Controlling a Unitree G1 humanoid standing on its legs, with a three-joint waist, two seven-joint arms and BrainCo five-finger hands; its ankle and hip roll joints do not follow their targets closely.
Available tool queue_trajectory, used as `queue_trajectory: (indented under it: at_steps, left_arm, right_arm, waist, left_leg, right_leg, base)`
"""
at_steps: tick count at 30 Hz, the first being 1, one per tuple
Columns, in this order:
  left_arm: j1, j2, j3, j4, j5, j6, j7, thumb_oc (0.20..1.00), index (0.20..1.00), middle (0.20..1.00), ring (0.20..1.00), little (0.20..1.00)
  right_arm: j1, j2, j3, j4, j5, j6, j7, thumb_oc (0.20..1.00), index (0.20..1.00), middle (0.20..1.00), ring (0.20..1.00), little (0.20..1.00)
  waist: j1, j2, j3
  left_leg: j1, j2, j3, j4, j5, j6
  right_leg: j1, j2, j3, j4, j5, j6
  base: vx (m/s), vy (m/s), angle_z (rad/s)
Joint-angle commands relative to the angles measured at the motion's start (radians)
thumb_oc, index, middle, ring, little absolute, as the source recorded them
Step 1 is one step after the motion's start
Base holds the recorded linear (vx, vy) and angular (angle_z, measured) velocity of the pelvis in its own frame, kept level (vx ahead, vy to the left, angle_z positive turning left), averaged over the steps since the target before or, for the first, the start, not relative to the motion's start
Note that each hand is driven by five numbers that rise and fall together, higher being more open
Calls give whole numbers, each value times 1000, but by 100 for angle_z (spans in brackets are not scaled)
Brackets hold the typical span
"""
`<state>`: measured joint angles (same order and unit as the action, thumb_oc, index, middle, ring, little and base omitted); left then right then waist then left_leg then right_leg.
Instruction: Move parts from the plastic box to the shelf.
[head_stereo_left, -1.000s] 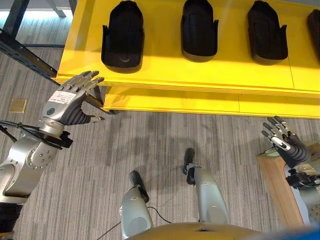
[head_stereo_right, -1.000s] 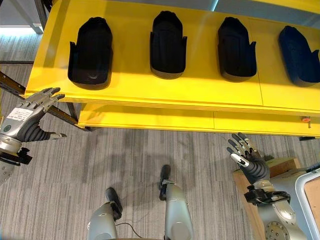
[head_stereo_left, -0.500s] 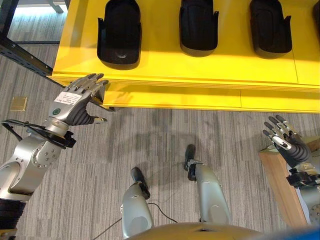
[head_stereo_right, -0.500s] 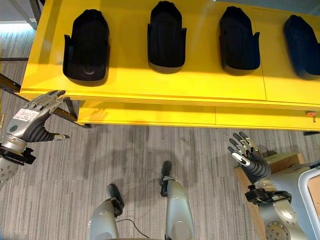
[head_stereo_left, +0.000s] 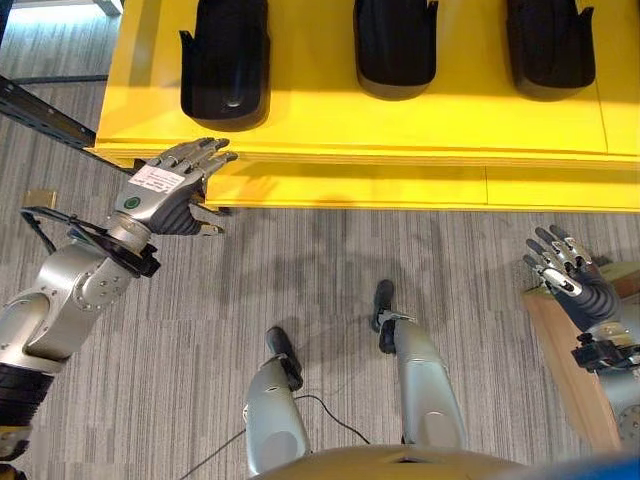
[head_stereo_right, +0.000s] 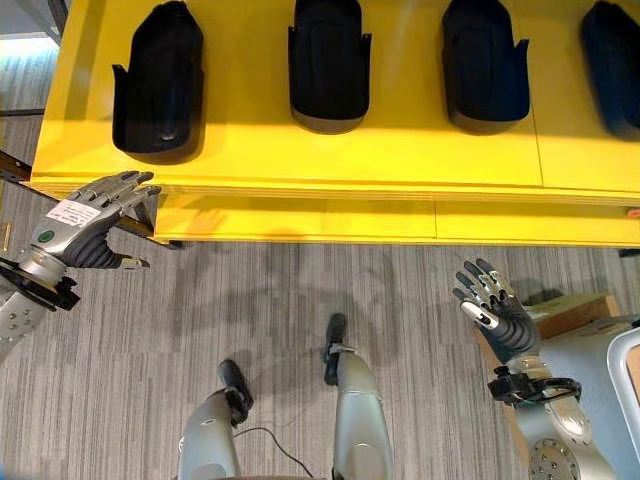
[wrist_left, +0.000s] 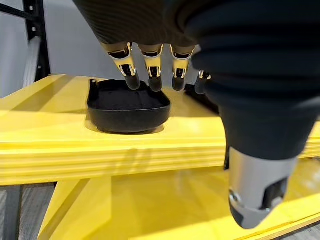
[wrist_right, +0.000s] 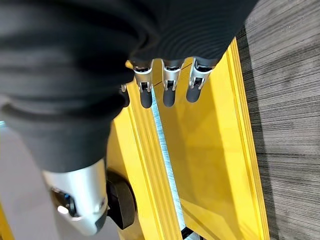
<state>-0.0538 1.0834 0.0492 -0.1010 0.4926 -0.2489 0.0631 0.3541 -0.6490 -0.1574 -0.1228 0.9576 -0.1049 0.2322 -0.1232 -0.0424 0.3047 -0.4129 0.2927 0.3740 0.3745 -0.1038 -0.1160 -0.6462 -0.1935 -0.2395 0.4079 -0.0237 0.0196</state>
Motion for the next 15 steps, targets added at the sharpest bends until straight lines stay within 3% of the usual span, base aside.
queue_trajectory:
  at_steps: [1,15]
  left_arm:
    - [21,18,51,-22,-47,-7,2,1000,1000,1000,1000,1000]
    - [-33,68,28,-56,-75,-12,-43,1000,1000,1000,1000,1000]
  right_arm:
    - [46,-34,-45,-70,12,-46,6,1000,1000,1000,1000,1000]
    - [48,-20,-39,-70,11,-44,3,1000,1000,1000,1000,1000]
  waist:
    - [-8,-17,-45]
    - [-15,-6,-44]
  left_leg:
    - [-64,117,-116,-32,109,-85]
    - [-70,118,-110,-30,112,-87]
  right_leg:
    - [124,-145,59,-122,145,199]
    - [108,-146,69,-107,141,199]
  base:
    - [0,0,0]
    - [0,0,0]
